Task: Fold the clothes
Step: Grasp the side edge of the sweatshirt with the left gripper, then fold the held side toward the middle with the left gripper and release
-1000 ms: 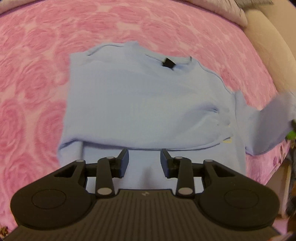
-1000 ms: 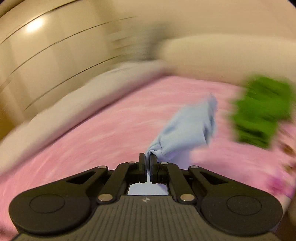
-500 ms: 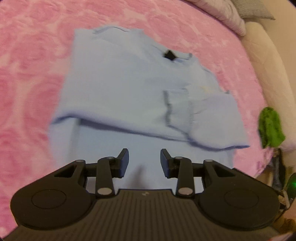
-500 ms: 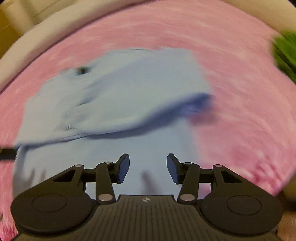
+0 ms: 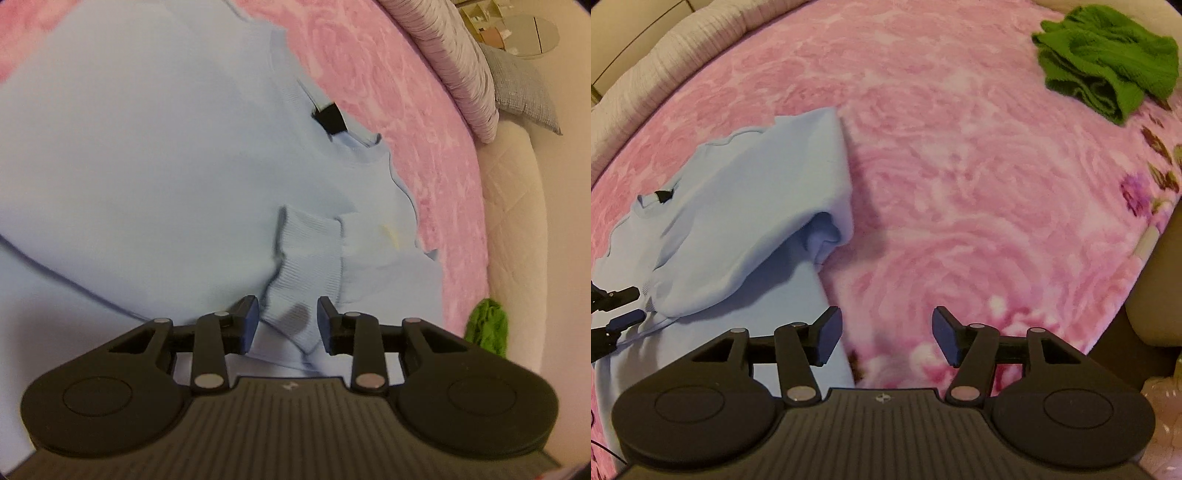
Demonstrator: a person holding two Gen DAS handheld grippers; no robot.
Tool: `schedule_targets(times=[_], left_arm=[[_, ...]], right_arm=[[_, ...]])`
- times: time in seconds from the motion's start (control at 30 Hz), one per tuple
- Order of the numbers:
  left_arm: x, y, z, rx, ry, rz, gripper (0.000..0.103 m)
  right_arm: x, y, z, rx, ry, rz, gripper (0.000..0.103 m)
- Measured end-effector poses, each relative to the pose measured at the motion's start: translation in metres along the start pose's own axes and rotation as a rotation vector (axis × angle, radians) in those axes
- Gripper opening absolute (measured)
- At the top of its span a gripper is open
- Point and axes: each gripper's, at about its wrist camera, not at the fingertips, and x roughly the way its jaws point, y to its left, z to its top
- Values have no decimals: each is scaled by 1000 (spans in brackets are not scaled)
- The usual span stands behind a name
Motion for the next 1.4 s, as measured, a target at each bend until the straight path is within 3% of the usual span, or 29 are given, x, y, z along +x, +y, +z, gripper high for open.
schedule_targets(times=[0.03, 0.1, 0.17, 0.27, 0.37, 0.43, 0.57, 0.67, 0.8, 0.9, 0.93, 1.0, 1.1, 1.3, 1.4], left_arm=[[0, -2, 0, 8, -1, -8, 27], [1, -7, 1, 24, -3, -23, 2], [2, -12, 2, 41, -5, -38, 1], [-44, -33, 10, 198, -113, -47, 1], [-102, -38, 24, 315, -238, 13, 1], [-128, -27, 35, 326, -293, 73, 1], [-129, 17, 52, 273, -256, 192, 2], [-102, 43, 50, 215, -171, 230, 4], [-93, 65, 44, 95, -160, 187, 16], [-86, 78, 44, 15, -138, 155, 16], [-83, 78, 43, 22, -128, 149, 16], [-83, 73, 48, 51, -128, 116, 1], [-101, 58, 46, 171, -202, 75, 1], [-82, 77, 40, 221, -117, 218, 3], [-89, 69, 42, 237, -121, 212, 5]], right_arm=[[4, -1, 1, 5, 3, -3, 58], [6, -2, 3, 11, 7, -9, 58], [7, -1, 5, 12, 3, -12, 58], [7, 3, 9, 9, -9, -17, 58], [6, 11, 14, 15, -18, -12, 58], [8, 20, 16, 7, -21, -4, 58], [14, 38, 17, 3, -14, 12, 58], [21, 53, 13, -15, 3, 19, 58], [26, 68, 9, -42, 15, 6, 59], [29, 75, 8, -50, 24, -6, 61], [30, 77, 8, -54, 28, -12, 61], [34, 81, 7, -62, 37, -26, 61], [38, 88, 5, -80, 48, -52, 61], [49, 99, -12, -121, 64, -135, 60], [50, 98, -18, -113, 61, -188, 60]])
